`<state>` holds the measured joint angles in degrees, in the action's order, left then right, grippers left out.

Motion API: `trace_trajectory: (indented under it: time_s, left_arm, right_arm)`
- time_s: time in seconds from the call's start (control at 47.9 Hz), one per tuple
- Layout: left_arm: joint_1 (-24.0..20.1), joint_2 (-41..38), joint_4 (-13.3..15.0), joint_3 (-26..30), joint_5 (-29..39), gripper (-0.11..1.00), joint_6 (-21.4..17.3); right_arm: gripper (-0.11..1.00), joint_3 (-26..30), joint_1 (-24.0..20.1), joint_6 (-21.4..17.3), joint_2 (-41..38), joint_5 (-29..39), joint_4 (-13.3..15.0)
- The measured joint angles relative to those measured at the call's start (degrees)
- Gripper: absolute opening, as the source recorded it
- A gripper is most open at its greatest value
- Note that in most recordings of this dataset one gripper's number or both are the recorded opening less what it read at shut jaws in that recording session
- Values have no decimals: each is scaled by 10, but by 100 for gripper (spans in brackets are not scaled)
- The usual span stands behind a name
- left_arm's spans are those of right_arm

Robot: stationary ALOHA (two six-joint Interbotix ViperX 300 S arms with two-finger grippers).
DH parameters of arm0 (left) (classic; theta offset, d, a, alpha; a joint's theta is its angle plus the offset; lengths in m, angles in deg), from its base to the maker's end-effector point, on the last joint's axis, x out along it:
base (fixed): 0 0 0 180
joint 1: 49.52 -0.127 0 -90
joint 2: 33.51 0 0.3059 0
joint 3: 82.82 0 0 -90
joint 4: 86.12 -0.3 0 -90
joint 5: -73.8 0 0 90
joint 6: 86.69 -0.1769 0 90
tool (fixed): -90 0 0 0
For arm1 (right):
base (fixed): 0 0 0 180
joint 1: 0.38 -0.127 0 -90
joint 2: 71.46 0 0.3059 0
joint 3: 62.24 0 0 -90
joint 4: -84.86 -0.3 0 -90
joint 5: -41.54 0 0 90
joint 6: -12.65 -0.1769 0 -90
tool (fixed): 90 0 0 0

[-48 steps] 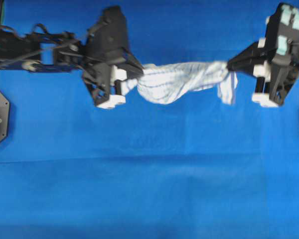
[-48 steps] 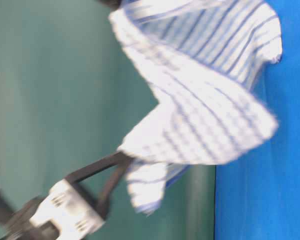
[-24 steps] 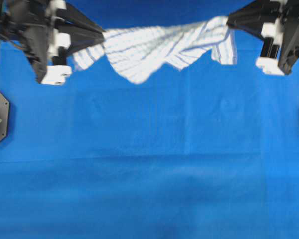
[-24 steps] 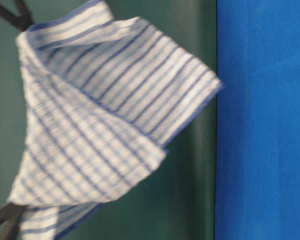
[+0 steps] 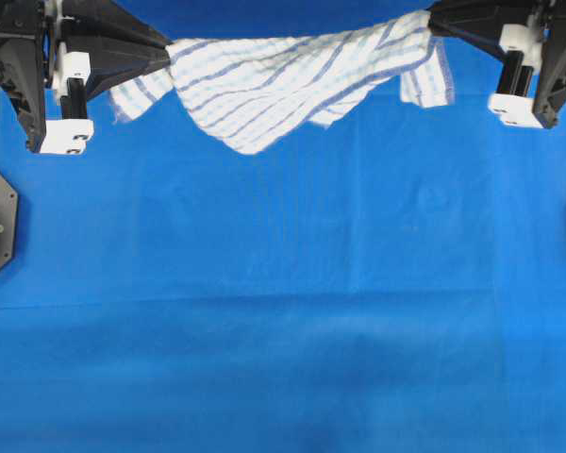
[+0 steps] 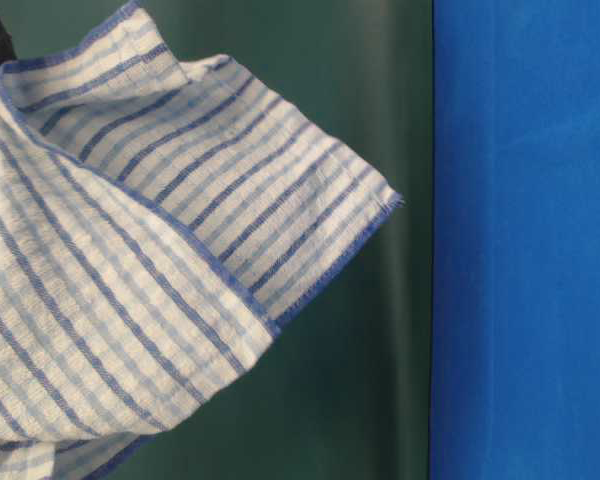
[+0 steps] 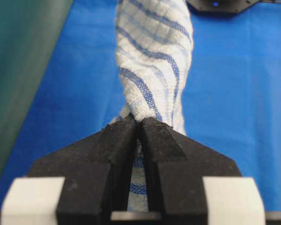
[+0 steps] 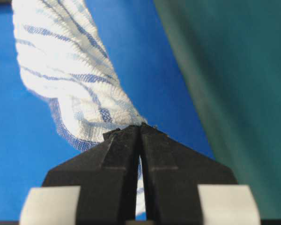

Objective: Lift the towel with both arms.

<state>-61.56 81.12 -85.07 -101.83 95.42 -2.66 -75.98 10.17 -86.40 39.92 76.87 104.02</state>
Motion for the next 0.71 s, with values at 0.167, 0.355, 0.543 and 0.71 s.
trace_trajectory:
  time_s: [0.167, 0.355, 0.543, 0.71]
  left_arm:
    - [1, 0, 0, -1, 1, 3, -4]
    - [3, -1, 0, 0, 4, 43, 2]
    - [6, 0, 0, -11, 3, 90, 3]
    - [12, 2, -1, -32, 0, 88, 4]
  right_arm:
    - [1, 1, 0, 0, -5, -4, 0]
    - [48, 0, 1, -2, -11, -4, 1]
    - [59, 1, 1, -7, -11, -5, 1]
    - [60, -17, 0, -13, -12, -5, -4]
